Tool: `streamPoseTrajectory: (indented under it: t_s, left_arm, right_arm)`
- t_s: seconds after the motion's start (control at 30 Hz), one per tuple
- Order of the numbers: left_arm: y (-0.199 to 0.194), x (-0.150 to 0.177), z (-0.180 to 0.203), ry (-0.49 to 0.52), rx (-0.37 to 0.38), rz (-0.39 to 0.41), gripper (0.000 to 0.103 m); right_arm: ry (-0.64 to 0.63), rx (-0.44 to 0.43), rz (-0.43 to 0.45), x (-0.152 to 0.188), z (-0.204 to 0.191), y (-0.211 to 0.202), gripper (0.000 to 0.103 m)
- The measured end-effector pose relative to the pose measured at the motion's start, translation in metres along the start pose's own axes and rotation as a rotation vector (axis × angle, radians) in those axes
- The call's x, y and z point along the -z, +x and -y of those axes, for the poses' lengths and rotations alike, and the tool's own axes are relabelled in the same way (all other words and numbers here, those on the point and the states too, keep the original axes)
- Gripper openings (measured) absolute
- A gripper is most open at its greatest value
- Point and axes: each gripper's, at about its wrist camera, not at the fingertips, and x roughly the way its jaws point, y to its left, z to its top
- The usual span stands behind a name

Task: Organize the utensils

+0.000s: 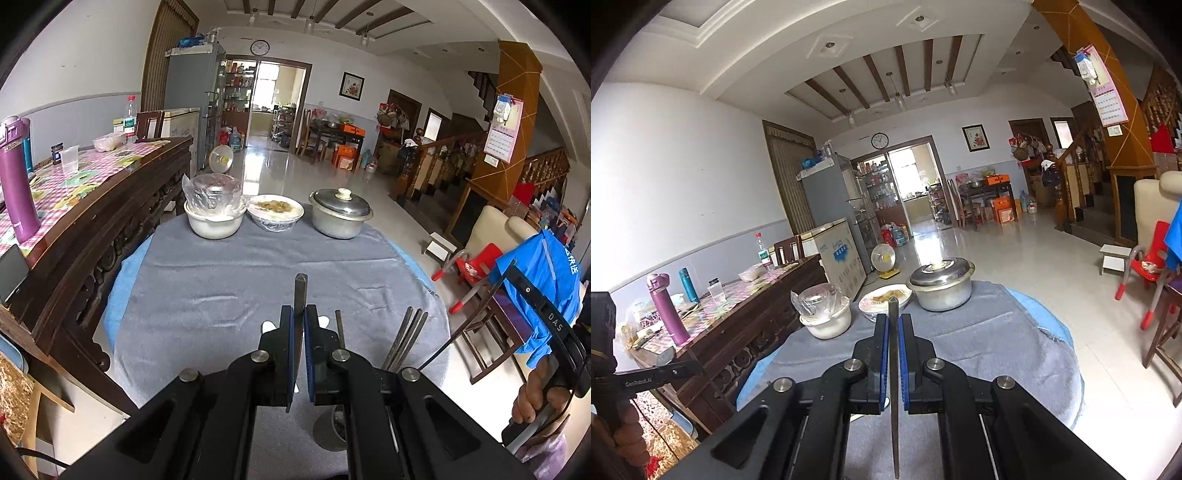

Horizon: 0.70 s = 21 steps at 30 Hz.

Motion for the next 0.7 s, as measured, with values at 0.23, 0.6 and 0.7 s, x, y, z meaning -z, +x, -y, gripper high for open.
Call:
streamPoseTrajectory:
  t_s: [0.23, 0.6, 0.7]
  left_arm:
    - [-0.004, -0.004, 0.001, -0.018, 0.027, -0.016, 0.005]
    - [-0.017, -0.011, 0.01, -0.005, 0.055, 0.014, 0.005]
    - [-0.021, -0.013, 0.012, -0.006, 0.068, 0.023, 0.005]
  right_arm:
    - [-0.008, -0.022, 0.021, -0.007, -0.002, -0.011, 0.006]
    - [0.01, -0.081, 0.061, -0.019, -0.005, -0.03, 0.006]
    - [0.016, -0.101, 0.075, -0.023, -0.008, -0.034, 0.006]
